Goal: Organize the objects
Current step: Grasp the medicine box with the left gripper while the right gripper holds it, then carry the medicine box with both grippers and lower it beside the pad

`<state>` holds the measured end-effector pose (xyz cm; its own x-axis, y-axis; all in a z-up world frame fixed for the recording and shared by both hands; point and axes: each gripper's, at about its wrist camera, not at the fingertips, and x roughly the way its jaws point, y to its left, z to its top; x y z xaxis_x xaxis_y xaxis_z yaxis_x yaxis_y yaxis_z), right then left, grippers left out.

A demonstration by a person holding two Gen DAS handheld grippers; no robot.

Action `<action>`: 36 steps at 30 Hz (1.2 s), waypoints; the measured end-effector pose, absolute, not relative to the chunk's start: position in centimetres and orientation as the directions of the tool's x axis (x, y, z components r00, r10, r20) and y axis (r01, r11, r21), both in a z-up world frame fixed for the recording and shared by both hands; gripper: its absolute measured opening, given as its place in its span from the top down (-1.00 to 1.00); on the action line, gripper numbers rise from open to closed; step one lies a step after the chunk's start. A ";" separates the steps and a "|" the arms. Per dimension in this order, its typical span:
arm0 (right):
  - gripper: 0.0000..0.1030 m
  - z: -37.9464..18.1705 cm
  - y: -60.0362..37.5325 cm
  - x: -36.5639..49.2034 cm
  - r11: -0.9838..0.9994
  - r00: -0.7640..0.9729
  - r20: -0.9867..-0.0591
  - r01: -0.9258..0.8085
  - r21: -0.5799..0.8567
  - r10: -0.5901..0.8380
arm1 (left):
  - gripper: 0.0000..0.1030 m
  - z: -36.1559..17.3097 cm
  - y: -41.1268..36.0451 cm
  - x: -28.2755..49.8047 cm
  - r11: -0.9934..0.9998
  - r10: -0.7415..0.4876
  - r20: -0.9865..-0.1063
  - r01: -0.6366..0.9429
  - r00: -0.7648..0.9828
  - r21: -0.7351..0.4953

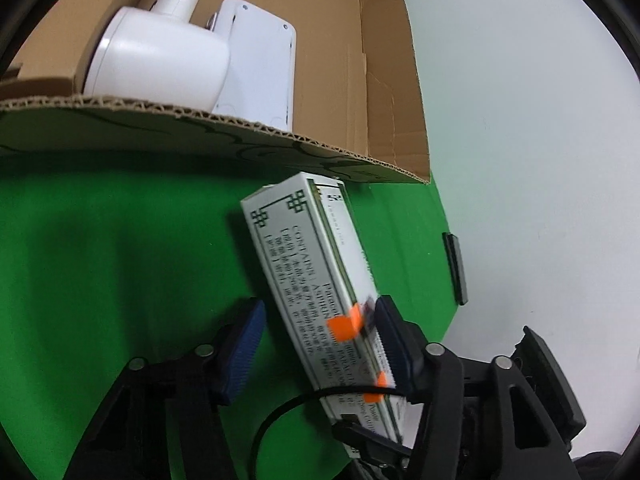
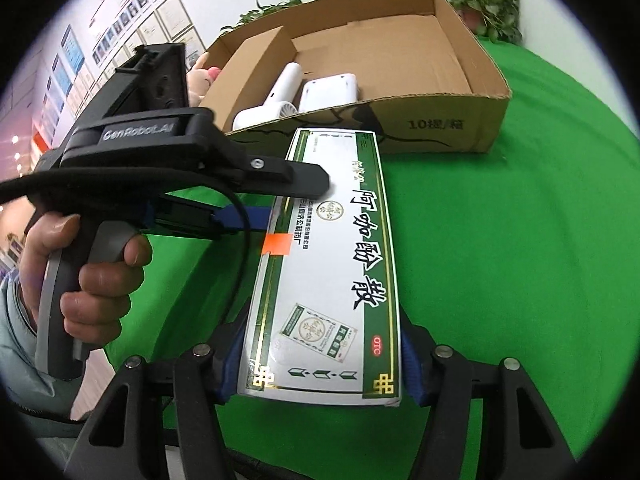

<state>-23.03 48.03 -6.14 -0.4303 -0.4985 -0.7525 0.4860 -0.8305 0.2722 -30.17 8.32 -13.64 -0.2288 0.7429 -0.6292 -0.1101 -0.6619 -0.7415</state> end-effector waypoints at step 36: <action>-0.15 7.7 46.3 -29.3 -0.851 -0.776 -0.374 0.519 0.078 -0.507 | 0.24 10.8 10.9 -33.0 -0.757 0.652 -0.485 -0.525 -0.582 -0.388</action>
